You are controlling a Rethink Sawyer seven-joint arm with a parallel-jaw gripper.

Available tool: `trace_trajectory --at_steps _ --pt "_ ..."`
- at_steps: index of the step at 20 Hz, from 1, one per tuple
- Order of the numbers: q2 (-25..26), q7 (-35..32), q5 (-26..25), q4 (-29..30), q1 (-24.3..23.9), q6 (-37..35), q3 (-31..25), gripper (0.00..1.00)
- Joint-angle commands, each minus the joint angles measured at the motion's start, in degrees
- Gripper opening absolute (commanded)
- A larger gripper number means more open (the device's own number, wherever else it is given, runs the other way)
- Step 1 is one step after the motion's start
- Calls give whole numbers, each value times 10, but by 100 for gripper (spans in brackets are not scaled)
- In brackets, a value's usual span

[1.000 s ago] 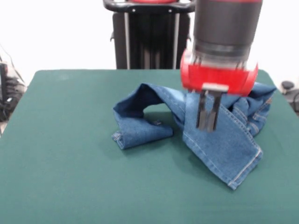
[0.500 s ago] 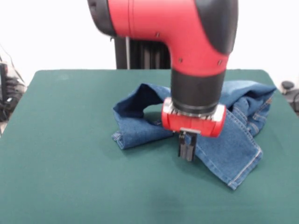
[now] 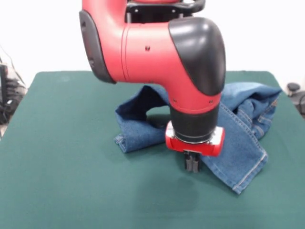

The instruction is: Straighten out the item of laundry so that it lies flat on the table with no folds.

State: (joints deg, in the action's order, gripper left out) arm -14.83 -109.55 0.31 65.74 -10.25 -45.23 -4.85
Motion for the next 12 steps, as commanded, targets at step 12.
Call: trace_trajectory --at_steps 12 --pt "-132 -19 -17 2 51 -193 -3 0"
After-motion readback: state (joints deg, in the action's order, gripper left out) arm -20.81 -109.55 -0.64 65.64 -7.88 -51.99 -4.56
